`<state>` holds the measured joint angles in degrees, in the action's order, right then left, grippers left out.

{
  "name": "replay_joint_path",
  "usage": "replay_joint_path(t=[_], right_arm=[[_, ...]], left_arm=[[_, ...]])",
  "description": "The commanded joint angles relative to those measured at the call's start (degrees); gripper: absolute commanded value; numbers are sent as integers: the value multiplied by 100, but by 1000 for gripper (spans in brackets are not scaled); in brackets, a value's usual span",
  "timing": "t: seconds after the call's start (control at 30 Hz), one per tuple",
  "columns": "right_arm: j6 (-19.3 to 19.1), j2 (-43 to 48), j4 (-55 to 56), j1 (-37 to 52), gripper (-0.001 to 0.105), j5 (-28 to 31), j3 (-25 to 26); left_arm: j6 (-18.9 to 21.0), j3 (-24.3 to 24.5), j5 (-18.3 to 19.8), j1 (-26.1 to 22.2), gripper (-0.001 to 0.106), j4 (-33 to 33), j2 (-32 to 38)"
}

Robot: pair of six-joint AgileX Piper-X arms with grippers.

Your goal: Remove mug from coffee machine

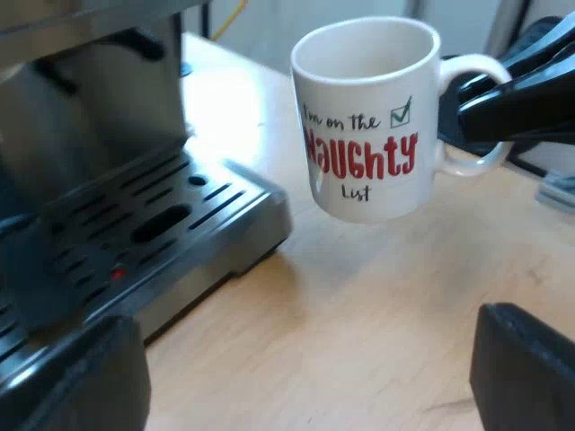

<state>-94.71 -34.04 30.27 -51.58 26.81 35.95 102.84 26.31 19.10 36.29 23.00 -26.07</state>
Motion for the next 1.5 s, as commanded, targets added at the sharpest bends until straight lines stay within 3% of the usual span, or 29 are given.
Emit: replay_joint_path(t=[0.03, 0.17, 0.47, 0.6, 0.67, 0.8, 1.07, 1.27, 1.5], right_arm=[[-8, 239, 94, -10, 0, 610, 62], [-19, 296, 168, 1, 0, 1330, 62], [-8, 296, 77, 582, 0, 1609, -170], [-19, 296, -124, 876, 0, 1420, -270], [-19, 296, -745, 1564, 0, 800, -539], [-97, 296, -1497, 2222, 0, 257, -888], [-658, 75, -3118, 2984, 0, -540, -1617], [-1079, -631, -4441, 3093, 0, -621, -2087], [-1348, -1758, -5543, 3093, 0, -608, -2146]], left_arm=[[23, 17, -41, 261, 79, -380, -243], [23, 17, -41, 496, 79, -556, -514], [23, 164, -41, 619, 79, -835, -1117], [23, 161, -41, 619, 79, -847, -1116], [23, 161, -41, 619, 79, -847, -1116], [23, 161, -41, 619, 79, -847, -1116], [23, 161, -41, 619, 79, -839, -1116], [23, 161, -41, 619, 79, -839, -1116], [23, 161, -41, 619, 79, -828, -1116]])
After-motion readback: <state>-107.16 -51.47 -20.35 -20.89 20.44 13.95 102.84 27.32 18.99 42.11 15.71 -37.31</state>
